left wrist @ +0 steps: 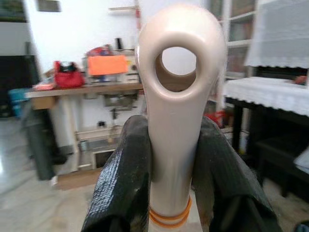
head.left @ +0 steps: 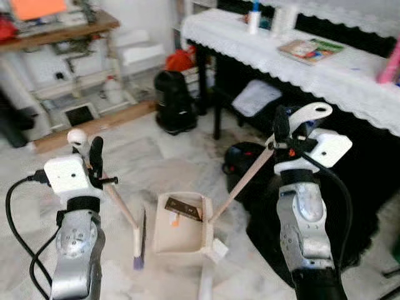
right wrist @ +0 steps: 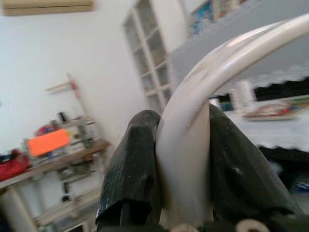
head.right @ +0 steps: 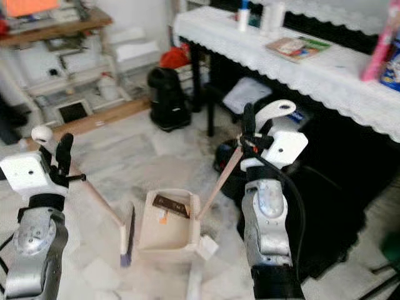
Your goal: Sweep floor
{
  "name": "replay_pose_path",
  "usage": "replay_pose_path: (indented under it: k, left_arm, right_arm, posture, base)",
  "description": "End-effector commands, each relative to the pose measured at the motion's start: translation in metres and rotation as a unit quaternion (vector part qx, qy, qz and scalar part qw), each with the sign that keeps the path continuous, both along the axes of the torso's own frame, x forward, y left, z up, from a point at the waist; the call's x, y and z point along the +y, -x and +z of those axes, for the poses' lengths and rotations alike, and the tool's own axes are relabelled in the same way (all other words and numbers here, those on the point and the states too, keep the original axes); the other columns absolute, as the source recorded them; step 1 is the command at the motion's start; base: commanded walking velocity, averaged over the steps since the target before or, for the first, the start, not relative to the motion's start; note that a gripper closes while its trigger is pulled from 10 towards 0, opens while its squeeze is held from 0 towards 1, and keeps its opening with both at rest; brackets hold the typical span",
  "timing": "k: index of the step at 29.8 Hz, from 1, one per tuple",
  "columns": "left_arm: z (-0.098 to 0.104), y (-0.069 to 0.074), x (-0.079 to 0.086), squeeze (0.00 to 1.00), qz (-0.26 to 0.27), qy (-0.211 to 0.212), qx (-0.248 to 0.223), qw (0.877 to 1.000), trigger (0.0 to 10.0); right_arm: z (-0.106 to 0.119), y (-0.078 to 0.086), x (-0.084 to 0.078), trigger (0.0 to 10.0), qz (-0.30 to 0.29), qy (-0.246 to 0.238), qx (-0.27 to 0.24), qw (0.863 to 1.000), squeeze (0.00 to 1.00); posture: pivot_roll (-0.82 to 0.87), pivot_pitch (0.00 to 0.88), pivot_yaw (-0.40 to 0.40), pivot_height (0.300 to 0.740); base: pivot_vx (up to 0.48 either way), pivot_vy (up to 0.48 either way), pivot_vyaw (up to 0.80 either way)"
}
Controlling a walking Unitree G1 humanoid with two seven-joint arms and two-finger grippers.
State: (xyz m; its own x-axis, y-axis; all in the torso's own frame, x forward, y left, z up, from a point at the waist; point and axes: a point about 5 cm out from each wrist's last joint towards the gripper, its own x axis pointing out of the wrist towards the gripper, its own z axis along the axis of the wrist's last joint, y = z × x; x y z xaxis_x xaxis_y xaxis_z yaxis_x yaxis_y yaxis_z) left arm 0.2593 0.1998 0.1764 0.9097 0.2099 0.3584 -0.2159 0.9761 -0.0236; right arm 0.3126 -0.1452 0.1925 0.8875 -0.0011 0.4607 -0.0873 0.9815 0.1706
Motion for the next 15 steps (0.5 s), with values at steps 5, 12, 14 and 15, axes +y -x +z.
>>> replay_pose_path:
  k: [5, 12, 14, 15]
  left_arm:
    - [0.011, -0.002, 0.007, 0.0, 0.011, -0.021, -0.023, 0.999, 10.0]
    - [0.01, 0.001, 0.01, 0.0, 0.016, -0.026, -0.019, 0.999, 10.0]
    - [0.009, 0.002, 0.008, 0.0, 0.008, -0.029, -0.016, 0.999, 10.0]
    - [0.009, 0.003, 0.007, 0.0, 0.005, -0.029, -0.014, 0.999, 10.0]
  right_arm:
    - [0.018, -0.002, 0.002, 10.0, 0.012, 0.001, -0.03, 0.999, 0.0]
    - [0.02, -0.003, -0.001, 10.0, 0.013, 0.005, -0.025, 1.0, 0.0]
    - [0.021, -0.004, -0.001, 10.0, 0.015, 0.007, -0.027, 1.0, 0.0]
    - [0.022, -0.005, -0.002, 10.0, 0.015, 0.008, -0.027, 0.999, 0.0]
  posture:
    - [-0.02, 0.0, 0.034, 0.74]
    - [-0.02, 0.0, 0.025, 0.74]
    - [-0.02, 0.0, 0.023, 0.74]
    - [-0.03, 0.0, 0.021, 0.74]
  base:
    - [0.0, 0.0, 0.79]
    - [0.0, 0.0, 0.79]
    - [0.0, 0.0, 0.79]
    - [0.0, 0.0, 0.79]
